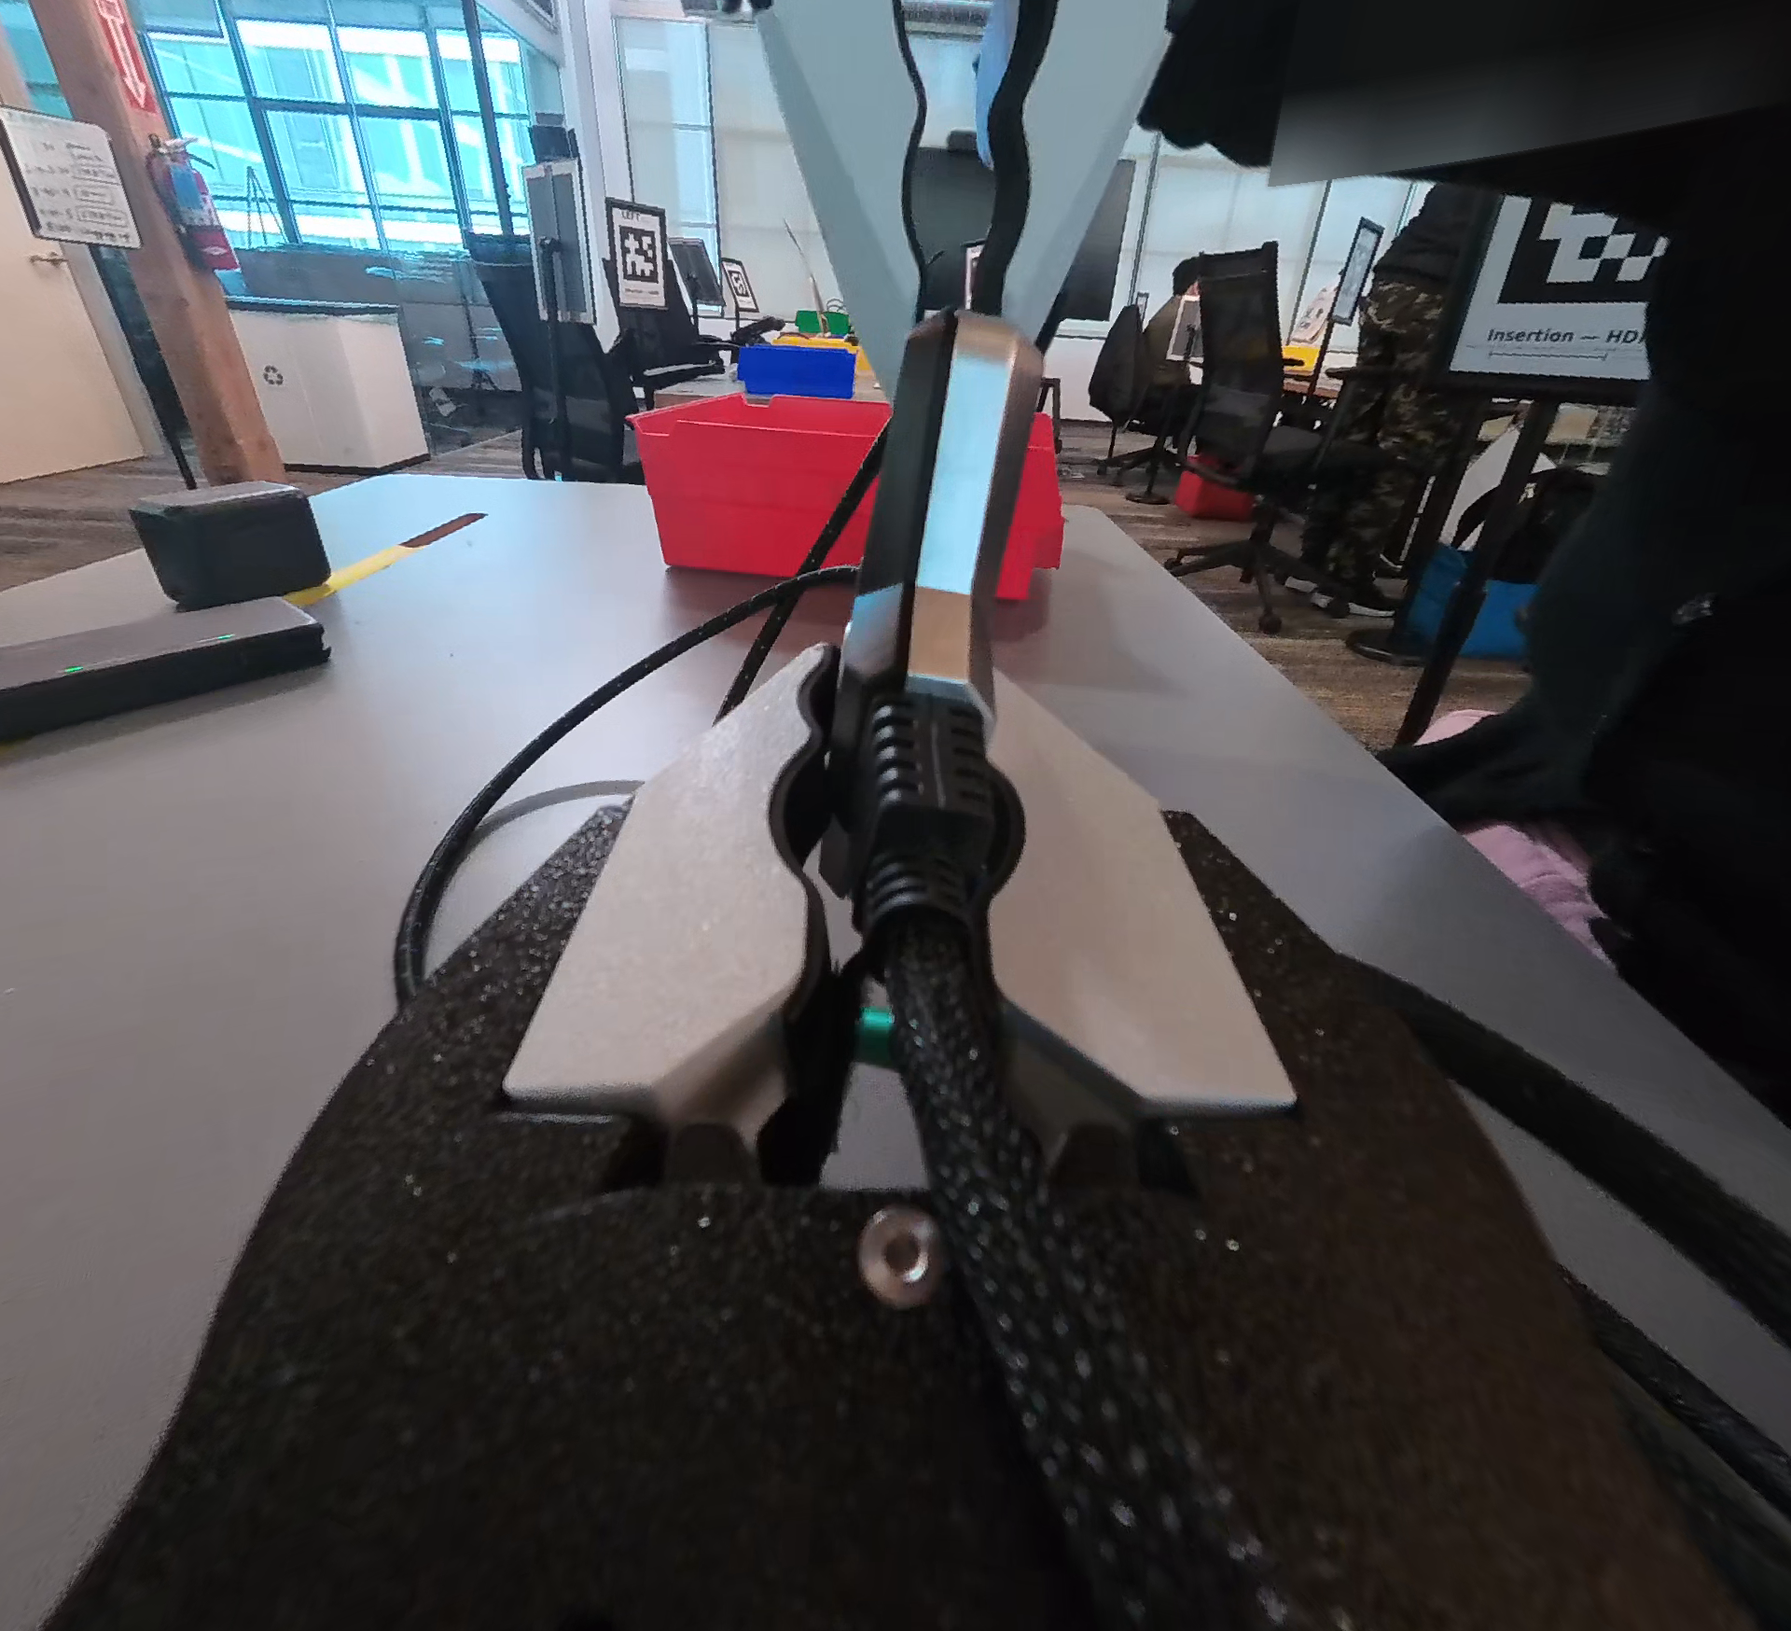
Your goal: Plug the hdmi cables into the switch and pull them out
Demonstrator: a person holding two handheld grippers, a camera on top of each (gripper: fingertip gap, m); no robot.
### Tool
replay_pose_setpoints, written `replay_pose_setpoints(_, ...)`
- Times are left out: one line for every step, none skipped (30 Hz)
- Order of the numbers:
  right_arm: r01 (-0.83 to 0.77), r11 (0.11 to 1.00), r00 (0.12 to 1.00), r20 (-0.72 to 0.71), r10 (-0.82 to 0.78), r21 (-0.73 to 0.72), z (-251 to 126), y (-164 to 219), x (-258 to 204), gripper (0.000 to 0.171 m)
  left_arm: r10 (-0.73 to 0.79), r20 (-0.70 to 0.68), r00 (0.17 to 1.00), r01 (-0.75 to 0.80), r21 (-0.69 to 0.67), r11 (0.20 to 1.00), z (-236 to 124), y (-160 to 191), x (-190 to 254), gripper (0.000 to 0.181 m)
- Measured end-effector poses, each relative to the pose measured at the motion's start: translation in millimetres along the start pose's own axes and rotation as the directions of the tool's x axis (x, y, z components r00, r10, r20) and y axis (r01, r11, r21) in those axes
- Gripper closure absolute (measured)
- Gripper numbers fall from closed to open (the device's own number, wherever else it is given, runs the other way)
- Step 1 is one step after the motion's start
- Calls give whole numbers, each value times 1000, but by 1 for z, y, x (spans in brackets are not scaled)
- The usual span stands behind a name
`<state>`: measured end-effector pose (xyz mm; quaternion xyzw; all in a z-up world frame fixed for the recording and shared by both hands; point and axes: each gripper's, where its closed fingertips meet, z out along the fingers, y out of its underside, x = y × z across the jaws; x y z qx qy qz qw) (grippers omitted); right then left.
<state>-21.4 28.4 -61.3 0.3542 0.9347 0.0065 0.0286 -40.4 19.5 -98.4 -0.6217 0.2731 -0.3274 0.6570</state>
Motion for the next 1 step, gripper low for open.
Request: replay_pose_setpoints(-6, 1000, 1000, 4, 6, 8, 0, 0, 0, 163, -5, 1, 1000, 5, -2, 1000, 0, 0, 0, 160)
